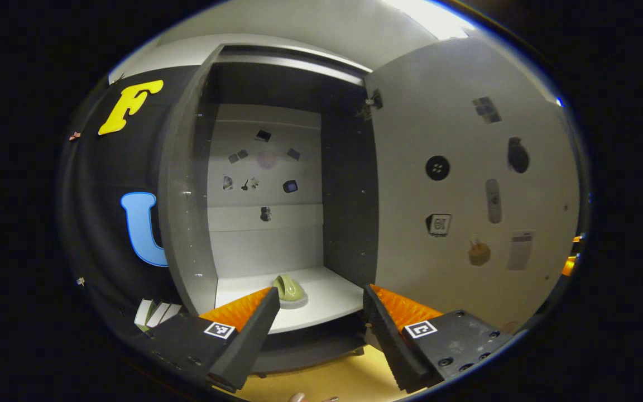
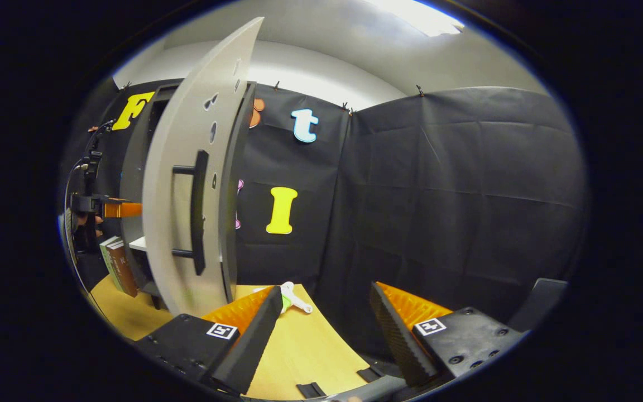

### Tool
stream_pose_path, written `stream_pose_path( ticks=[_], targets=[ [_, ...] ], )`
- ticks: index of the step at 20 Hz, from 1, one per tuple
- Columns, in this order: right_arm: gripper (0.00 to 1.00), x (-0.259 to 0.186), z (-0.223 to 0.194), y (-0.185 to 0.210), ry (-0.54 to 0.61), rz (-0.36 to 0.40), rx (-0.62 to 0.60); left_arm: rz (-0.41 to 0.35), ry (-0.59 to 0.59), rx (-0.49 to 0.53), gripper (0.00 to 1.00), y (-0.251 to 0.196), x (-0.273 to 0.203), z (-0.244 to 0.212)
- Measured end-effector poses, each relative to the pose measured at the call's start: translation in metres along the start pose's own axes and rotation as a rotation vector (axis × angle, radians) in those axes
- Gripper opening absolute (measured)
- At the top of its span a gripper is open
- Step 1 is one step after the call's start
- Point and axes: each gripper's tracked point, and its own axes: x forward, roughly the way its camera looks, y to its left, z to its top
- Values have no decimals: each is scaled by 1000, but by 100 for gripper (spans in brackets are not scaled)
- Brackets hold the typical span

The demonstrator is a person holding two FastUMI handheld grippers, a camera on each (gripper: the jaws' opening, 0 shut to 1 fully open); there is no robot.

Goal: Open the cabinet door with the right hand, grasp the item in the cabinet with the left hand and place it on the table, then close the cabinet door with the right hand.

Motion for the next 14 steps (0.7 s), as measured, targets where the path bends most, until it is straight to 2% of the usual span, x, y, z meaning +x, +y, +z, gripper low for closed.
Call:
stream_pose_path(
  ticks=[1,7,11,14],
  targets=[
    [97,8,-2,-6,2,-13,-9,18,26,8,95,4,19,-5],
    [97,71,-16,-38,4,-53,-59,121,141,3,94,35,131,-33],
    [97,106,-23,-44,21,-48,-105,170,200,-60,91,55,180,-47],
    [98,122,-27,-41,28,-28,-116,218,239,-29,89,73,203,-55]
  ],
)
